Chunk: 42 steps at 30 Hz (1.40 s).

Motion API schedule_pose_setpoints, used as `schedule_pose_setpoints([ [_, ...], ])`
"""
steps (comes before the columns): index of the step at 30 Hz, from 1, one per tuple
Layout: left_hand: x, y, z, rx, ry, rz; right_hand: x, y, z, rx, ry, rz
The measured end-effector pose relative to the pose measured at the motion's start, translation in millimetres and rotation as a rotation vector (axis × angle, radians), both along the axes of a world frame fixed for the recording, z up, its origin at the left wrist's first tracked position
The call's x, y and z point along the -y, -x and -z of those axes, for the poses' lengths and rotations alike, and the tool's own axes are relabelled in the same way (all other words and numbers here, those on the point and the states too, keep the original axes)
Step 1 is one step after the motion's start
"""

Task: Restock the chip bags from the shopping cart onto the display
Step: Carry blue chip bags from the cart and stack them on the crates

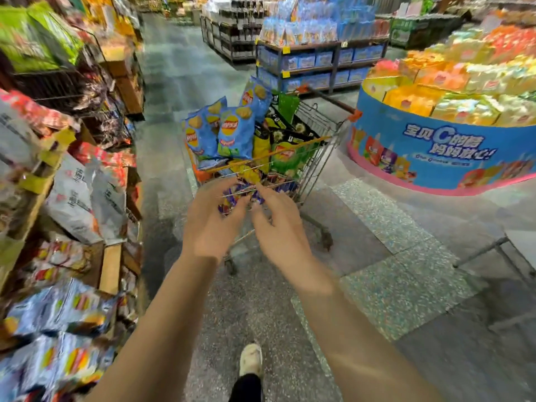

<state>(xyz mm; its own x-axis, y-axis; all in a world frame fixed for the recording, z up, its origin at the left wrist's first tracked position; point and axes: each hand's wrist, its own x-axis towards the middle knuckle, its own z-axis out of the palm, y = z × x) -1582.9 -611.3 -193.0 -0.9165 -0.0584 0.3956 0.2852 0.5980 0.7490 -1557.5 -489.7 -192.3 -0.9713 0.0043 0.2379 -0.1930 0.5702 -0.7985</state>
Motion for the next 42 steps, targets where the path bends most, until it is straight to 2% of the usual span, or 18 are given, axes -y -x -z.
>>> schedule_pose_setpoints([
  [3, 13, 61, 11, -0.015, -0.021, -0.006, 16, 61, 13, 0.007, 0.069, -0.037],
  [6, 26, 130, 17, -0.016, -0.059, -0.044, 32, 128, 21, -0.011, 0.011, -0.069],
  [13, 49, 281, 19, 0.056, -0.009, -0.081, 42, 271, 23, -0.054, -0.039, -0.025],
  [18, 42, 357, 43, 0.136, -0.028, -0.05, 28, 349, 39, 0.097, -0.044, 0.012],
  [28, 29, 530, 90, 0.245, 0.098, -0.005, 10, 541, 84, 0.204, -0.094, -0.127],
  [30, 27, 554, 95, 0.258, 0.113, -0.003, 6, 566, 92, 0.256, -0.078, -0.144],
  [36, 38, 611, 131, 0.344, 0.265, 0.001, -9, 625, 114, 0.377, -0.223, -0.128],
  [42, 62, 663, 180, 0.383, 0.493, 0.111, 11, 654, 142, 0.373, -0.413, -0.097],
])
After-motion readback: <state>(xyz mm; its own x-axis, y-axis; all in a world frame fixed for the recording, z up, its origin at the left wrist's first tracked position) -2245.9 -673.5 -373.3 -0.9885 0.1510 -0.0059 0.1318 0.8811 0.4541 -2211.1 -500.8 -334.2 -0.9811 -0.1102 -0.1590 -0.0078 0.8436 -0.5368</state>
